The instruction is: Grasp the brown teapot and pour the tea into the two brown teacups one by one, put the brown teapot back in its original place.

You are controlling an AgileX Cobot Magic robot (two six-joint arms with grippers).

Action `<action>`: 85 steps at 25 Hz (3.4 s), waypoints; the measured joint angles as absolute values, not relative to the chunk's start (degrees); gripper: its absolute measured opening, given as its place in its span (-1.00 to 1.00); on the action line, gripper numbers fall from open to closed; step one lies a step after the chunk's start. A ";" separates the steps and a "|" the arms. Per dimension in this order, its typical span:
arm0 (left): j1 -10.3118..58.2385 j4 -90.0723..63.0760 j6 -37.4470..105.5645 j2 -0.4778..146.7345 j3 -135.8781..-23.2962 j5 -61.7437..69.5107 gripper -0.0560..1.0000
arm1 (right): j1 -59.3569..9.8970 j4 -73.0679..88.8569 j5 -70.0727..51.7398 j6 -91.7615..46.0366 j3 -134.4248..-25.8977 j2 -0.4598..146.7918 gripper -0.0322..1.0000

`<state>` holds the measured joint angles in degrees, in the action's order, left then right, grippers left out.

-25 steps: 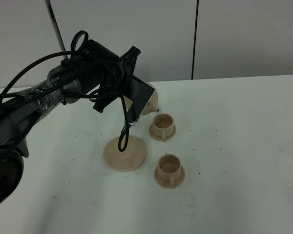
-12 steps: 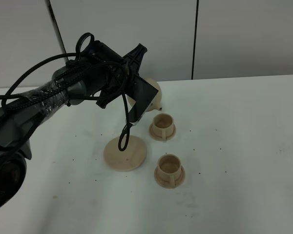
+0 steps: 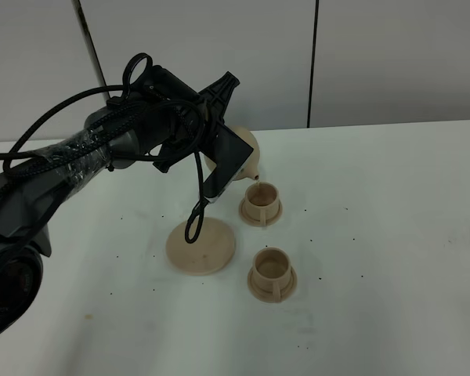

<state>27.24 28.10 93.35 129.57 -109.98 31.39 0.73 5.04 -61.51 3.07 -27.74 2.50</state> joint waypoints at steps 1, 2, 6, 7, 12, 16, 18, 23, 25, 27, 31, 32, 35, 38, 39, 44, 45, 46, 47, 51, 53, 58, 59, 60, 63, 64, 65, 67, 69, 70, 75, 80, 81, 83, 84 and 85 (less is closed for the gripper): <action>27.24 28.10 93.86 129.57 -109.98 31.39 -0.58 | 0.73 5.04 -61.51 3.07 -27.74 2.50 -0.15; 27.24 28.10 94.19 129.57 -109.98 31.39 -0.58 | 0.73 5.04 -61.51 3.07 -27.74 2.50 -0.15; 27.24 28.10 95.19 129.57 -109.98 31.35 -0.58 | 0.73 5.04 -61.51 3.07 -27.74 2.50 -0.15; 27.24 28.10 95.34 129.57 -109.98 31.22 -0.58 | 0.73 5.04 -61.51 3.07 -27.74 2.50 -0.15; 27.24 28.10 96.58 129.57 -109.98 30.49 -0.58 | 0.73 5.04 -61.51 3.07 -27.74 2.50 -0.15; 27.24 28.10 98.17 129.57 -109.98 30.32 -0.58 | 0.73 5.04 -61.51 3.07 -27.74 2.50 -0.15; 27.24 28.10 98.56 129.57 -109.98 30.04 -0.58 | 0.73 5.04 -61.51 3.07 -27.74 2.50 -0.15; 27.24 28.10 100.31 129.57 -109.98 29.24 -0.58 | 0.73 5.04 -61.51 3.07 -27.74 2.50 -0.15; 27.24 28.10 100.87 129.57 -109.98 28.99 -0.58 | 0.73 5.04 -61.51 3.07 -27.74 2.50 -0.15; 27.24 28.10 101.46 129.57 -109.98 28.50 -0.58 | 0.73 5.04 -61.51 3.07 -27.74 2.50 -0.15; 27.28 28.10 101.97 129.57 -109.98 27.74 -0.58 | 0.73 5.04 -61.51 3.07 -27.74 2.50 -0.15; 27.28 28.04 102.20 129.57 -109.98 27.70 -0.58 | 0.73 5.04 -61.51 3.07 -27.74 2.50 -0.15; 27.28 28.00 103.21 129.57 -109.98 27.63 -0.58 | 0.73 5.04 -61.51 3.07 -27.74 2.50 -0.15; 27.42 28.00 104.35 129.57 -109.98 27.70 -0.58 | 0.73 5.04 -61.51 3.07 -27.74 2.50 -0.15; 27.48 28.00 104.63 129.57 -109.98 27.81 -0.58 | 0.73 5.04 -61.51 3.07 -27.74 2.50 -0.15; 27.72 27.98 105.53 129.57 -109.98 27.72 -0.58 | 0.73 5.04 -61.51 3.07 -27.74 2.50 -0.15; 27.73 27.93 105.89 129.57 -109.98 27.72 -0.58 | 0.73 5.04 -61.51 3.07 -27.74 2.50 -0.15; 27.73 27.93 106.38 129.57 -109.98 27.72 -0.58 | 0.73 5.04 -61.51 3.07 -27.74 2.50 -0.15; 27.73 27.93 106.95 129.57 -109.98 27.72 -0.58 | 0.73 5.04 -61.51 3.07 -27.74 2.50 -0.15; 27.73 27.93 107.68 129.57 -109.98 27.72 -0.58 | 0.73 5.04 -61.51 3.07 -27.74 2.50 -0.15; 27.73 27.93 108.02 129.57 -109.98 27.72 -0.58 | 0.73 5.04 -61.51 3.07 -27.74 2.50 -0.15; 27.73 27.93 108.88 129.57 -109.98 27.62 -0.58 | 0.73 5.04 -61.51 3.07 -27.74 2.50 -0.15; 27.73 27.93 109.06 129.57 -109.98 27.55 -0.58 | 0.73 5.04 -61.51 3.07 -27.74 2.50 -0.15; 27.73 27.93 109.07 129.57 -109.98 27.45 -0.58 | 0.73 5.04 -61.51 3.07 -27.74 2.50 -0.15; 27.73 27.93 109.24 129.64 -109.98 26.90 -0.58 | 0.73 5.04 -61.51 3.07 -27.74 2.50 -0.15; 27.73 27.93 109.26 129.79 -109.98 26.64 -0.58 | 0.73 5.04 -61.51 3.07 -27.74 2.50 -0.15; 27.73 27.93 109.26 130.08 -109.98 26.38 -0.58 | 0.73 5.04 -61.51 3.07 -27.74 2.50 -0.15; 27.73 27.93 109.26 130.69 -109.98 25.90 -0.58 | 0.73 5.04 -61.51 3.07 -27.74 2.50 -0.15; 27.78 27.74 109.31 131.30 -109.98 25.79 -0.58 | 0.73 5.04 -61.51 3.07 -27.74 2.50 -0.15; 27.78 27.74 109.37 131.47 -109.98 25.46 -0.58 | 0.73 5.04 -61.51 3.07 -27.74 2.50 -0.15; 27.78 27.74 109.37 131.54 -109.98 24.01 -0.58 | 0.73 5.04 -61.51 3.07 -27.74 2.50 -0.15; 27.85 27.74 109.37 131.54 -109.98 23.82 -0.58 | 0.73 5.04 -61.51 3.07 -27.74 2.50 -0.15; 27.85 27.74 109.37 131.54 -109.98 23.74 -0.58 | 0.73 5.04 -61.51 3.07 -27.74 2.50 -0.15; 27.85 27.74 109.37 131.54 -109.98 23.62 -0.58 | 0.73 5.04 -61.51 3.07 -27.74 2.50 -0.15; 27.85 27.74 109.37 131.54 -109.98 23.51 -0.58 | 0.73 5.04 -61.51 3.07 -27.74 2.50 -0.15; 27.85 27.74 109.37 131.54 -109.98 23.30 -0.58 | 0.73 5.04 -61.51 3.07 -27.74 2.50 -0.15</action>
<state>27.85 27.74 109.37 131.54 -109.98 23.30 0.73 5.04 -61.51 3.07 -27.74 2.50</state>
